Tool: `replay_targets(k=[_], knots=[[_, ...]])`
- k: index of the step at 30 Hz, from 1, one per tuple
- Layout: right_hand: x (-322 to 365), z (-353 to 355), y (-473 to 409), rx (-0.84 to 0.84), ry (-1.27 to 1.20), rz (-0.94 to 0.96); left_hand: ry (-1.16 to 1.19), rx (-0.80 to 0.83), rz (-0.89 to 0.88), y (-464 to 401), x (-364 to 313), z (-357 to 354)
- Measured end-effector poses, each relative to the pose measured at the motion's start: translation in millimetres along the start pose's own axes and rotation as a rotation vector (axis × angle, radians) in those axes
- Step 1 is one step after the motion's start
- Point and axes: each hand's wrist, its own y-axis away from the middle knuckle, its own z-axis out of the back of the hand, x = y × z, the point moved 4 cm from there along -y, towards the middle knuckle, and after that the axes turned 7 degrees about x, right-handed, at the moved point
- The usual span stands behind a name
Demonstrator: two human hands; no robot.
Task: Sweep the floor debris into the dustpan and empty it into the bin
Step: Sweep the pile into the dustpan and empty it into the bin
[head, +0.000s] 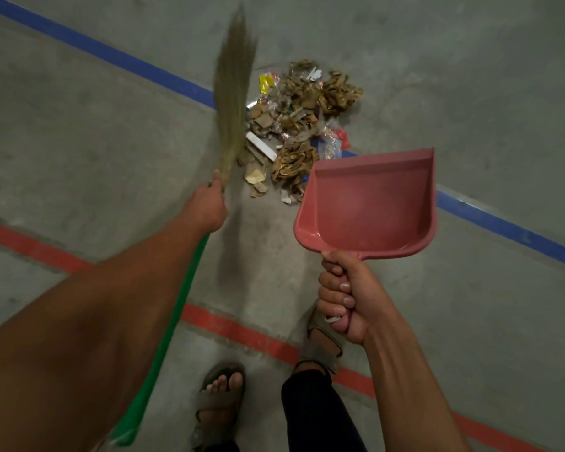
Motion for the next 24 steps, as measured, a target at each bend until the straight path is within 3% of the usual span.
replay_targets(k=[4, 9, 15, 20, 24], knots=[[-11.1, 1.9, -6.0, -0.010, -0.014, -0.029, 0.054, 0.007, -0.134, 31.6, -17.6, -12.4], [-19.9, 7.2, -6.3, -0.028, -0.016, -0.041, 0.117, -0.164, -0.253, 71.3, -5.6, -26.6], [-34.0, 8.8, -7.1, -0.009, -0.028, -0.065, 0.203, -0.307, -0.209, 88.9, 20.6, -33.8], [-41.7, 10.7, -9.5, 0.007, -0.021, -0.074, 0.219, -0.143, 0.007, 84.4, 40.9, -55.1], [-48.2, 12.8, -11.9, 0.013, -0.035, -0.087, 0.200, -0.018, -0.140, 95.7, 34.9, -76.0]])
